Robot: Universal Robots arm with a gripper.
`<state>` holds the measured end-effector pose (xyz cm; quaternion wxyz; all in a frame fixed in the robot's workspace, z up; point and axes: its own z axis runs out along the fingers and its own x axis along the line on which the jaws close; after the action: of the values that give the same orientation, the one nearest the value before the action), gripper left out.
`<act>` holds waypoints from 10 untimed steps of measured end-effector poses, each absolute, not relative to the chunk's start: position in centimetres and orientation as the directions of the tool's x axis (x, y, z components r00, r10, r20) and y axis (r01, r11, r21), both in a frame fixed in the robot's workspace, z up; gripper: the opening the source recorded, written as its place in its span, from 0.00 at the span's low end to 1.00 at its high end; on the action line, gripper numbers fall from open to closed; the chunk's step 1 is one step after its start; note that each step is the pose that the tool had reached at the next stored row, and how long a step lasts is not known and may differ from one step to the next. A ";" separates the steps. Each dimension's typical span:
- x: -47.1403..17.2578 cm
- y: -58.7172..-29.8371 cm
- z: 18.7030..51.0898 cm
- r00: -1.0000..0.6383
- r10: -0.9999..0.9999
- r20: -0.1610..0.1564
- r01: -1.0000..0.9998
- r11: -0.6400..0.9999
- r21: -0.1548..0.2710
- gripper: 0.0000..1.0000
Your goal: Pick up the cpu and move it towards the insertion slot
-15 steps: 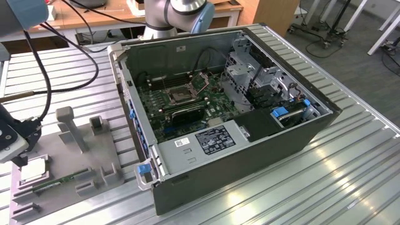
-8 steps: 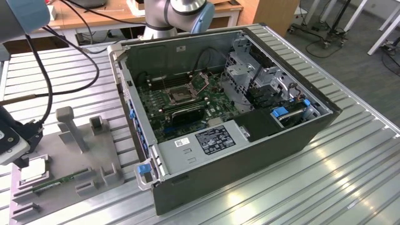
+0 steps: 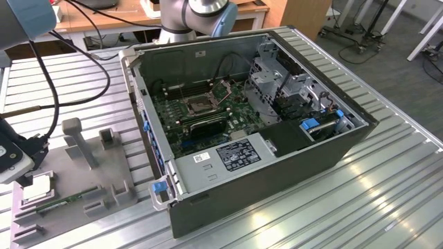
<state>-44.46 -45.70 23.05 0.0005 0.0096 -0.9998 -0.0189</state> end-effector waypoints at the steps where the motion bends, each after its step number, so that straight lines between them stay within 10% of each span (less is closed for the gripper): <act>1: -44.5 -45.7 23.0 -1.000 -0.019 0.001 -0.019 0.999 0.038 0.11; 10: -44.5 -45.7 22.8 -1.000 -0.019 0.001 -0.019 0.999 0.038 0.11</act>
<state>-44.47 -45.70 22.78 0.0004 0.0095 -0.9998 -0.0189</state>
